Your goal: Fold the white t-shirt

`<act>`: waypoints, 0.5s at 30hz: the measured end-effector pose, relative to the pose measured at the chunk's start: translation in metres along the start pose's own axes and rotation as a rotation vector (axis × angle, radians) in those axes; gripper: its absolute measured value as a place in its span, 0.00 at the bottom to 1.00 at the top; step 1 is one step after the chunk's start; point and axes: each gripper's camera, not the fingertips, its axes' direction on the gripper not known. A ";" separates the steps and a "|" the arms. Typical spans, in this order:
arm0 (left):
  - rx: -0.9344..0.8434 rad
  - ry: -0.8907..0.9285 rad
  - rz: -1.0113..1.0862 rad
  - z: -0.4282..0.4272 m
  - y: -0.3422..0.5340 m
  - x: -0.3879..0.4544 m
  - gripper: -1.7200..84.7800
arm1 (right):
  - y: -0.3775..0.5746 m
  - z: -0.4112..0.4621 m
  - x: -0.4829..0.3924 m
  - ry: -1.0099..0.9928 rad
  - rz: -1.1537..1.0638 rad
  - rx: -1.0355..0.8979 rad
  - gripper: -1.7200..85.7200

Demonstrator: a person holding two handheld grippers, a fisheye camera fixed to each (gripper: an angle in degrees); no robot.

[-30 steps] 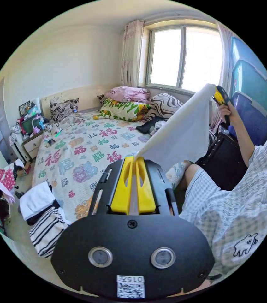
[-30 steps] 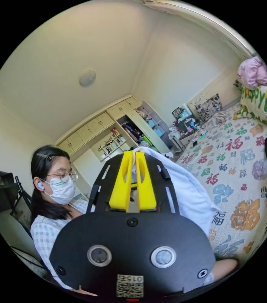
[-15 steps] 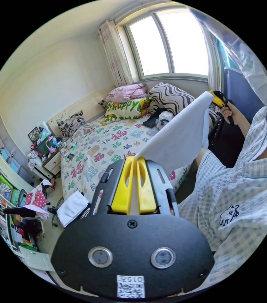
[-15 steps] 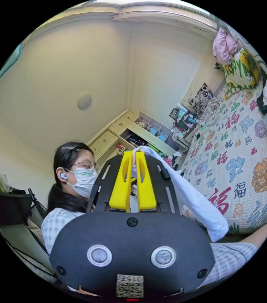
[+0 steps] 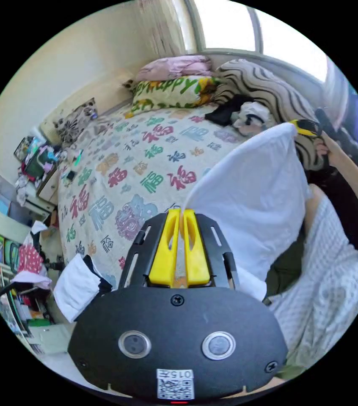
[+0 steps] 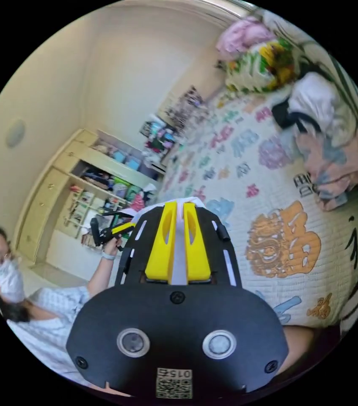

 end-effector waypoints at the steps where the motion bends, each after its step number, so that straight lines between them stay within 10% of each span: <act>1: -0.037 -0.029 -0.031 0.027 -0.004 -0.003 0.02 | -0.008 0.031 0.029 0.061 0.067 -0.052 0.07; 15: -0.244 0.214 0.143 0.148 0.138 0.062 0.10 | 0.182 0.236 -0.025 0.446 -0.761 -1.026 0.11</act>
